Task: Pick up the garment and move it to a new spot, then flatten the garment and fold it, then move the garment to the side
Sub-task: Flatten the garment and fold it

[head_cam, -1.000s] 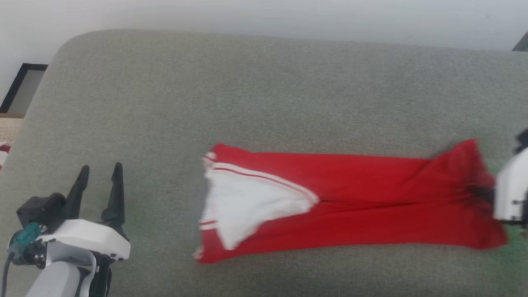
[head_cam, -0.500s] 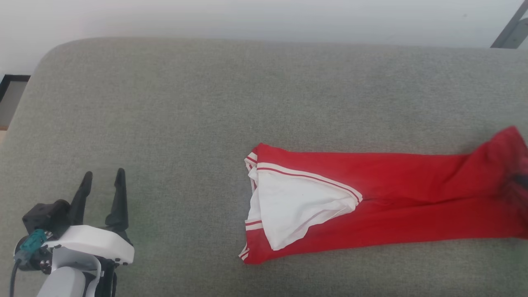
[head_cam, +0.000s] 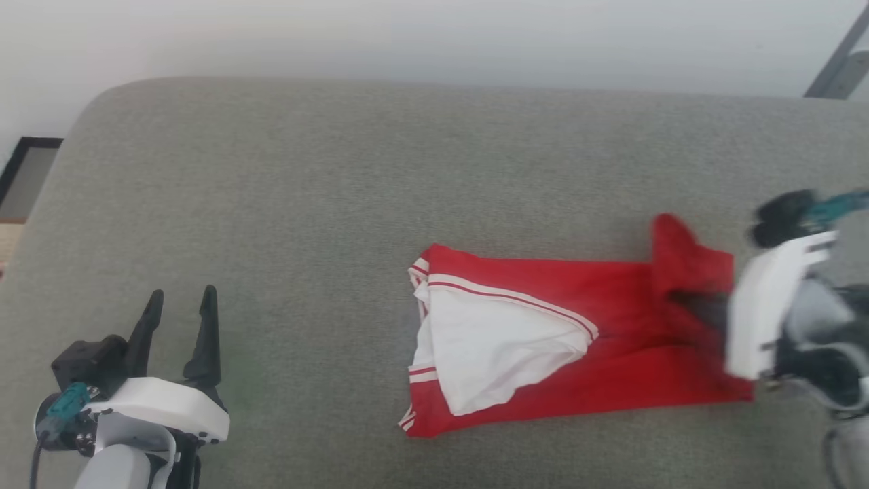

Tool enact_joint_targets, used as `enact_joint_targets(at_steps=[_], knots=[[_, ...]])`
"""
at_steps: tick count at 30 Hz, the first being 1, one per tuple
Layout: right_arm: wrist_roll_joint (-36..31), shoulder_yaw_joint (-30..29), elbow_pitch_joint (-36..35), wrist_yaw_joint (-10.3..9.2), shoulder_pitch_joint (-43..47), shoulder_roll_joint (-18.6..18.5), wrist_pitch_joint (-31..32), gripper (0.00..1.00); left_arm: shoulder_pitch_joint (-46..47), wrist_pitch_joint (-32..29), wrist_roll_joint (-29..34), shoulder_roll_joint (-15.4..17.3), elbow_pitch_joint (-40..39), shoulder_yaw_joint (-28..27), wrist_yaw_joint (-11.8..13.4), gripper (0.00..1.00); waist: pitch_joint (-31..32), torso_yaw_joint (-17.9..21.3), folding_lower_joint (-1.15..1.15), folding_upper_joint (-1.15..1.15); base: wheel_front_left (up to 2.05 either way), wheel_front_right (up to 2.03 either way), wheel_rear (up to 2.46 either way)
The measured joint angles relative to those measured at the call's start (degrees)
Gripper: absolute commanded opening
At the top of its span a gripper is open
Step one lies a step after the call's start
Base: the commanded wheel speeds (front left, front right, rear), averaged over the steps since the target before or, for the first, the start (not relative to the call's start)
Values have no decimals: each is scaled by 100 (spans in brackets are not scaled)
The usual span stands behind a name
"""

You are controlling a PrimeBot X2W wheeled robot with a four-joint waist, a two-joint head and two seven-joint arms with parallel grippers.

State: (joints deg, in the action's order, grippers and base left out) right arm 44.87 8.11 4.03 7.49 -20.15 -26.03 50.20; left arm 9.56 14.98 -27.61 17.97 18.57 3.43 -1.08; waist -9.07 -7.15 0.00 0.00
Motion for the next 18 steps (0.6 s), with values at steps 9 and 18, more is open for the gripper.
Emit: enact_joint_targets(at_steps=[9,18], knots=[[-159,1074,208,0,-392,665,-312,0,159,0,91,-189,154,189,-123,100,61,-353,0,0,0,0,0],[-305,1982,976,0,-862,1016,-818,0,307,0,155,-354,320,283,-230,100,81,-719,0,0,0,0,0]])
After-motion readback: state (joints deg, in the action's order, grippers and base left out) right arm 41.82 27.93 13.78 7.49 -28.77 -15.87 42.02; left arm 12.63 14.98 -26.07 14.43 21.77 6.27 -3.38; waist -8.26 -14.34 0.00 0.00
